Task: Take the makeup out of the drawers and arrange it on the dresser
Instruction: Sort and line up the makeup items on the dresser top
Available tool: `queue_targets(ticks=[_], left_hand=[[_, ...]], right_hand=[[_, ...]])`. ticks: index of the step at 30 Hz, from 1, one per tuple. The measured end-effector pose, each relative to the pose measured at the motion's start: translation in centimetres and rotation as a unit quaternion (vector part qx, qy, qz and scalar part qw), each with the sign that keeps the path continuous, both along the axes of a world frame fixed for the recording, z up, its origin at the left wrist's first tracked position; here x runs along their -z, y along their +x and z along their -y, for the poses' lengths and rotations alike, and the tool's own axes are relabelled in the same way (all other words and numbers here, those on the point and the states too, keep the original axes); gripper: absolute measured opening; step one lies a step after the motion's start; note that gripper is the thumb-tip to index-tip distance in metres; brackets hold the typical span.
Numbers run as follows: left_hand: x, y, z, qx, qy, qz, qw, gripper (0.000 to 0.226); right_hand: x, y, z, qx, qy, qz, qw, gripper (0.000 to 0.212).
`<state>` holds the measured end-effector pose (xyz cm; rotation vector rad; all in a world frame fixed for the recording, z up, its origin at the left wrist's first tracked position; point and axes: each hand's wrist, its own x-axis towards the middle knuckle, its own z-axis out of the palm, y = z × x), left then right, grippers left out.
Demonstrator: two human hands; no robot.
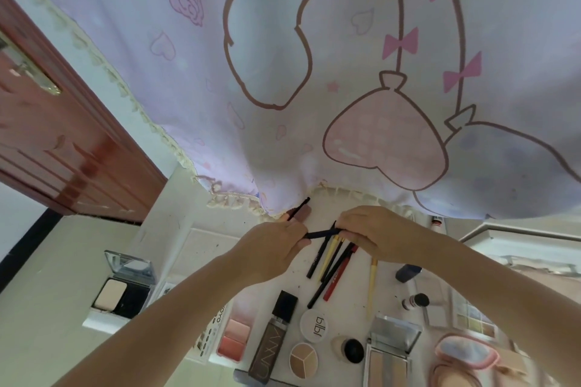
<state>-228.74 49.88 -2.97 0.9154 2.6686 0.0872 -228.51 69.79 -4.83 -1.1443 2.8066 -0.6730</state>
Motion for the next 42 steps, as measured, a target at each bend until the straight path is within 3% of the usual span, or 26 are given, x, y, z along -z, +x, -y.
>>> queue_targets(ticks=[3,7,9,14,19,23,29,37,42], left_hand=[[0.9,-0.2,0.6,-0.014,-0.012,0.008,1.000,0.030],[2.3,-2.3,7.0,-0.112,-0.059,-0.016,0.992,0.032],[2.6,-2.5,7.4,-0.093,-0.075,-0.030,0.992,0.035],[2.7,-2.6,2.6,-0.064,-0.007,-0.027,0.998,0.029],[3.9,-2.4,2.6,-0.121,0.022,-0.010,0.992,0.028],[5.8,-2.2,1.2,-0.214,0.047,0.073,0.973,0.015],[9.5,-1.1,-0.8,-0.313,0.029,0.124,0.941,0.038],[12.8,-0.9,-1.6,-0.286,-0.034,0.143,0.947,0.026],[13.4,-1.4,-1.2,-0.307,-0.017,0.142,0.941,0.024]], right_hand=[[0.5,-0.1,-0.4,0.025,0.033,0.036,0.999,0.030],[-0.9,-1.1,-6.3,0.209,0.053,0.071,0.974,0.026],[-1.7,-1.3,-6.0,0.192,0.071,0.063,0.977,0.027],[-0.7,-1.8,-1.6,0.123,0.060,0.069,0.988,0.032],[-0.2,-2.4,-1.7,0.148,0.076,0.077,0.983,0.027],[1.9,-3.8,-1.2,0.149,0.166,0.116,0.968,0.023],[6.3,-6.1,0.0,0.133,0.259,0.105,0.951,0.025],[10.1,-8.1,1.2,0.112,0.230,0.136,0.957,0.031],[10.8,-8.7,1.9,0.084,0.237,0.149,0.957,0.030]])
